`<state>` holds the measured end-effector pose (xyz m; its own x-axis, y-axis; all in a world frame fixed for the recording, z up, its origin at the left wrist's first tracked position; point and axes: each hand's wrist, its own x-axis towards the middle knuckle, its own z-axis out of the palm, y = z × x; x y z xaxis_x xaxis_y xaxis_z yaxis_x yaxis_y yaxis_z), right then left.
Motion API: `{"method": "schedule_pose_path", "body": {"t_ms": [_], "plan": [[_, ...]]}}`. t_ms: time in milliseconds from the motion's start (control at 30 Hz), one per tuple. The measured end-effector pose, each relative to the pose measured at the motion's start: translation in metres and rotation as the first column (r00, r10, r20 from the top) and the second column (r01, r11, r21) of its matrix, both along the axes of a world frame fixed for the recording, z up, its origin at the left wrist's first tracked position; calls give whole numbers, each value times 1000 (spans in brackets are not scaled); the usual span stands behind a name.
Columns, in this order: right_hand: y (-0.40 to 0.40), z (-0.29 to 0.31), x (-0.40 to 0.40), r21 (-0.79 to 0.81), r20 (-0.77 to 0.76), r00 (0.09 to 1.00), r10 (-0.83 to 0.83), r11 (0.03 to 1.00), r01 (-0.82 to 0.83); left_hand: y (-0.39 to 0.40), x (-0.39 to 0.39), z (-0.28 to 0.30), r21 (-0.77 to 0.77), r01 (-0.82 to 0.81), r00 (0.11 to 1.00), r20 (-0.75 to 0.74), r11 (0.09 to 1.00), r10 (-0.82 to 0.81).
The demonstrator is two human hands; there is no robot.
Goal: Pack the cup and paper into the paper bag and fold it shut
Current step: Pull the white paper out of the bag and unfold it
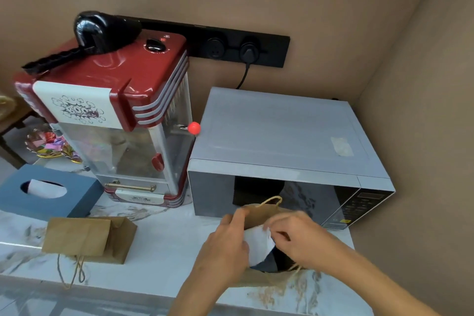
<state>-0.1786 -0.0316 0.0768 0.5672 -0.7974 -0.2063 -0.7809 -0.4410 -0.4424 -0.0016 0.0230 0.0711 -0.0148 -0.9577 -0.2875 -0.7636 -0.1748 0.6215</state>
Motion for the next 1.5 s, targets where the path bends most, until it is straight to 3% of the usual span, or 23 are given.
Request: {"method": "schedule_pose_path", "body": {"t_ms": [67,167,233,333,433,533,600,667,700,767,833,867,900,1000,1100,1200,1267,1367,1500], "plan": [[14,11,-14,43,314,924,-219,975,217,-2,0,0,-35,-17,1000,-2,999,17],[38,16,-23,208,648,624,-437,890,407,-1,-1,1,-84,-52,998,-40,995,48],[51,16,-25,276,745,452,-490,844,460,4,-2,3,-111,-92,989,-130,990,77],[67,18,-22,263,819,338,-464,827,496,13,-2,13,-238,-238,957,-222,942,186],[79,25,-18,164,863,344,-370,850,501,21,-5,28,-211,-356,846,-485,910,219],[83,31,-14,1,861,445,-247,875,485,23,-10,44,-55,-331,624,-761,942,175],[85,36,-12,-68,842,500,-202,880,471,21,-12,48,-10,-296,501,-853,955,146],[86,41,-11,-98,834,520,-186,876,472,18,-13,48,-6,-278,434,-893,960,120],[88,41,-11,-70,854,483,-192,878,473,18,-13,47,-16,-273,429,-897,962,107],[88,38,-15,81,919,289,-267,846,527,18,-12,45,-38,-263,436,-896,964,84],[83,33,-20,325,885,80,-458,733,598,21,-12,44,-66,-261,438,-897,963,57],[82,33,-20,447,826,26,-563,683,577,23,-13,44,-77,-264,434,-900,961,47],[82,34,-19,543,763,23,-646,661,518,25,-13,44,-85,-268,423,-905,960,38],[86,43,-14,692,647,144,-749,655,302,28,-16,43,-100,-270,392,-920,958,14],[88,49,-9,713,696,-9,-718,691,119,30,-18,44,-122,-251,397,-918,960,-13],[83,52,-9,667,740,-60,-670,718,199,30,-17,52,-133,-264,400,-917,955,-17],[80,55,-8,614,774,3,-634,750,247,27,-17,58,-102,-308,385,-923,946,25],[76,62,-4,546,816,48,-577,795,266,19,-16,59,87,-400,303,-927,912,221],[68,65,-3,552,815,19,-579,786,279,14,-13,65,230,-223,292,-911,947,290]]}}
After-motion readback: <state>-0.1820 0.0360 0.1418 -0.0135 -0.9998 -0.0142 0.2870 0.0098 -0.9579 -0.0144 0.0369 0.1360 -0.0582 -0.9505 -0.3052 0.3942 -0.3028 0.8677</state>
